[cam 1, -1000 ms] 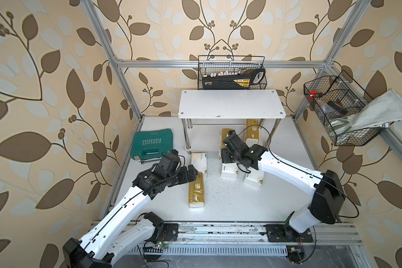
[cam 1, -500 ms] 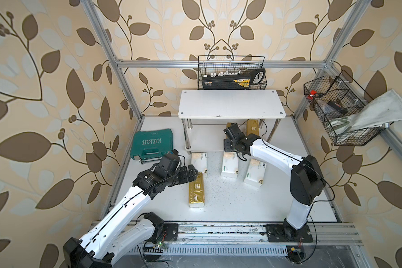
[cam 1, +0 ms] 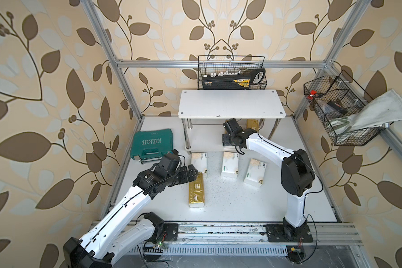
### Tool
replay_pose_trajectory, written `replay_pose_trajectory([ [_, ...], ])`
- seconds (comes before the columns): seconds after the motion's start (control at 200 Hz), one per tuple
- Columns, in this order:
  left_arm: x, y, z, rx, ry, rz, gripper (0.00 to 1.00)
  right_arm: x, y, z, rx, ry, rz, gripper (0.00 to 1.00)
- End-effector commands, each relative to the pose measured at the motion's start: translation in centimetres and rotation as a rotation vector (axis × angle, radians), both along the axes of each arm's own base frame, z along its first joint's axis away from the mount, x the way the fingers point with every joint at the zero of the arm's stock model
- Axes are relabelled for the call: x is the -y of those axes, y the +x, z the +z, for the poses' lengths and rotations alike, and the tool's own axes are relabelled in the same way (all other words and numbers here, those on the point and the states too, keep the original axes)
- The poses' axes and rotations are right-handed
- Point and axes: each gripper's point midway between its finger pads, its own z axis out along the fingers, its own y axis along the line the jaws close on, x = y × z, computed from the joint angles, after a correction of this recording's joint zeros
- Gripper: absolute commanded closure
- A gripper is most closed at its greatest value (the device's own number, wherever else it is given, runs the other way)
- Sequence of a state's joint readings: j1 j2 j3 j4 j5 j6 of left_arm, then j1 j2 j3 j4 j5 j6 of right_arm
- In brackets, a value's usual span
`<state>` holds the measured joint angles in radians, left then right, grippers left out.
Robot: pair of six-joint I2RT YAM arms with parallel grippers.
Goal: Place the tissue boxes on the shelf by color
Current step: Place a box of tissues on the shelf, then pick up the box of tissues from the center of the board.
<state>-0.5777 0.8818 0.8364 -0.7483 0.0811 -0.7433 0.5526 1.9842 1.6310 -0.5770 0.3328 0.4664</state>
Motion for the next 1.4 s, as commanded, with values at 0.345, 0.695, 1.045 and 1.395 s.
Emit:
replay_pose_trajectory([
  [0.345,0.5,0.2,1.2,0.029,-0.03,-0.009,0.01,0.7,-1.9,3.5,0.039,0.062,0.033,0.01],
  [0.695,0.3,0.0,0.8,0.01,-0.021,0.003,0.01,0.0,-7.2,5.5,0.039,0.153,0.104,0.01],
  [1.045,0.1,-3.4,-3.0,-0.178,-0.01,0.042,0.01,-2.5,-15.7,5.0,-0.016,0.199,0.222,0.01],
  [1.395,2.4,-6.4,-5.6,-0.228,0.187,0.03,0.01,0.0,-20.7,2.8,-0.038,0.209,0.197,0.01],
])
